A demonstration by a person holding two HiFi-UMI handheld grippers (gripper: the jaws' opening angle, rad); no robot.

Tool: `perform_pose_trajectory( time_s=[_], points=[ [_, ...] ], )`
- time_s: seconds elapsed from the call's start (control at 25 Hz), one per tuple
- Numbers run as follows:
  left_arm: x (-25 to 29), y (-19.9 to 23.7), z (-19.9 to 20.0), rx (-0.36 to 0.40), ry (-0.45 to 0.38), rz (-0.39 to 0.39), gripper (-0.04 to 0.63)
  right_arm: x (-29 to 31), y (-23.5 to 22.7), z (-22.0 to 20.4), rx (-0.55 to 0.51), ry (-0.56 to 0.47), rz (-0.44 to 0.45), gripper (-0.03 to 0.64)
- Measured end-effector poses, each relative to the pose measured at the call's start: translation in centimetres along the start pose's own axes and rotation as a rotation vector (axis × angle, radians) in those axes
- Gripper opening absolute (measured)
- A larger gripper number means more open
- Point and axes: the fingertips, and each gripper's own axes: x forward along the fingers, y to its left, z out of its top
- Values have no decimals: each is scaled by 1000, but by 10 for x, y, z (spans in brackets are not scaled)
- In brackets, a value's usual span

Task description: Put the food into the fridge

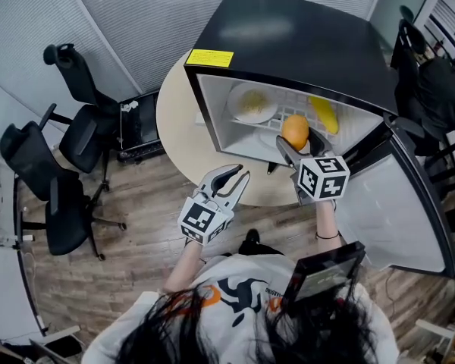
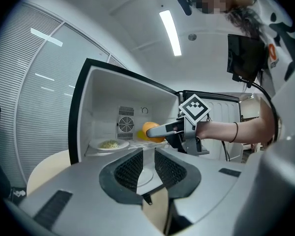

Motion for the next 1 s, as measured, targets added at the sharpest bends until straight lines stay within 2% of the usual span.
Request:
perform_pose_trajectory(
  time_s=[0.12, 0.4, 0.6, 0.8, 1.0],
  points=[
    [7, 2, 0, 22, 10, -15, 71, 15, -16, 7, -67, 29, -21, 365],
    [21, 16, -4, 52, 26, 13, 71, 48, -43, 14, -159, 109, -44, 365],
    [28, 23, -8, 64, 34, 26, 71, 70, -56, 12, -282, 180, -77, 365],
    [23, 34, 7, 54, -3, 64, 71, 90, -54, 15, -393, 236, -47, 365],
    [25, 44, 9, 63, 13, 79, 71, 108, -55, 17, -509, 299, -42, 365]
  ],
)
